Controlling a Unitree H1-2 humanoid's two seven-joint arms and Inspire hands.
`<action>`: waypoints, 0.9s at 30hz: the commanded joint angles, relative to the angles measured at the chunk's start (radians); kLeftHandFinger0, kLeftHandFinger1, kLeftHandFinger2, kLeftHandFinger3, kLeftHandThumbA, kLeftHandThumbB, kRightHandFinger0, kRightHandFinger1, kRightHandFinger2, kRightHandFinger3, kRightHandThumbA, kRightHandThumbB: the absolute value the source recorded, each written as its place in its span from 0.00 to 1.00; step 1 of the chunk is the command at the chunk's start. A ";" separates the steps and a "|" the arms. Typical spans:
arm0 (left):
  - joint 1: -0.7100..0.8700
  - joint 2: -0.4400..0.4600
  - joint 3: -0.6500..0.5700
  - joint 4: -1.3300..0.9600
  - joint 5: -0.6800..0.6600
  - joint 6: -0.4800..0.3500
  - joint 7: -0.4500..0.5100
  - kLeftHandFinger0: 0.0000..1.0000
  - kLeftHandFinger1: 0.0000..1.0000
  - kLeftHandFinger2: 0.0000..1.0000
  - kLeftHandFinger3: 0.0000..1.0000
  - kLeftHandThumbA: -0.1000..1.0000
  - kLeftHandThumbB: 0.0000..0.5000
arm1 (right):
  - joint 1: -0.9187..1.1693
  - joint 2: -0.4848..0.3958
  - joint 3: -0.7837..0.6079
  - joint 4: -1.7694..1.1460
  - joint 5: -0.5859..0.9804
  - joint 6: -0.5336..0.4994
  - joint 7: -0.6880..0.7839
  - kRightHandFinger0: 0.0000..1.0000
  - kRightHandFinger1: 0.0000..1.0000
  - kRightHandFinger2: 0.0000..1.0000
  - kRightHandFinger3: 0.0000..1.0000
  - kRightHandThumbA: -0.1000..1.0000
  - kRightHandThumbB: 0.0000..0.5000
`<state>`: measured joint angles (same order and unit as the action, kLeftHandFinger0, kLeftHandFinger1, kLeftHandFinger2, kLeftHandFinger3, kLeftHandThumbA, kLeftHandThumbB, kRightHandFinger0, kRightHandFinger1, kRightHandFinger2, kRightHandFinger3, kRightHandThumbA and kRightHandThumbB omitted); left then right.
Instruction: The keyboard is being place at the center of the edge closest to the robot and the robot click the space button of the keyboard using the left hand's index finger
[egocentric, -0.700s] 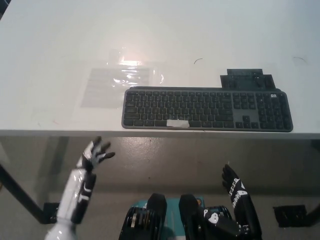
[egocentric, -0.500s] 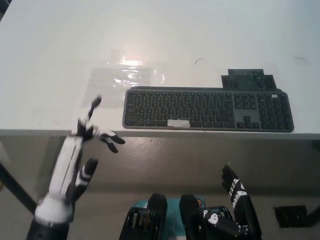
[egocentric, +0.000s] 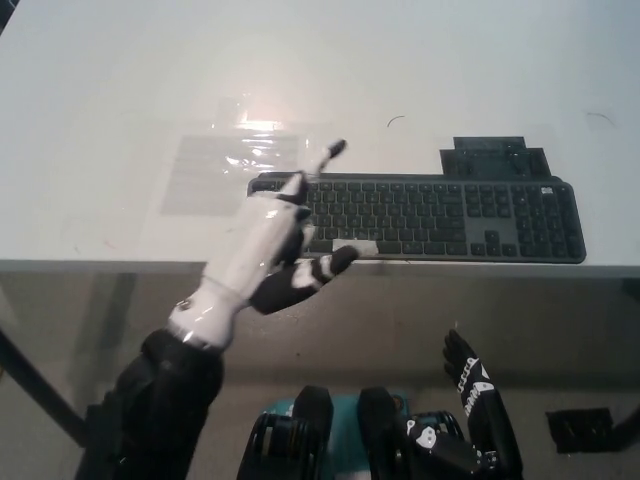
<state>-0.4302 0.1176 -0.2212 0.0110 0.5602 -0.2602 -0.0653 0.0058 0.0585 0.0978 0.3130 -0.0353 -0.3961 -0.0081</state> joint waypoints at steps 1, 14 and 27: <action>-0.056 0.007 -0.032 0.101 0.098 0.058 0.016 0.00 0.00 0.04 1.00 1.00 0.81 | -0.022 0.009 0.006 -0.027 -0.009 -0.074 0.000 1.00 1.00 1.00 1.00 1.00 0.71; -0.106 0.014 -0.067 0.352 0.119 0.033 0.080 0.00 0.00 0.13 1.00 1.00 0.73 | -0.027 0.003 0.010 -0.028 -0.013 -0.074 0.006 1.00 1.00 1.00 1.00 1.00 0.71; -0.104 0.019 -0.121 0.501 0.156 0.016 0.130 0.00 0.05 0.21 1.00 1.00 0.72 | -0.021 0.006 0.008 -0.029 -0.009 -0.074 0.010 1.00 1.00 1.00 1.00 1.00 0.77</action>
<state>-0.4994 0.1300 -0.3248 0.4901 0.6913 -0.2241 0.0008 0.0015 0.0583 0.0988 0.3130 -0.0508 -0.4179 -0.0074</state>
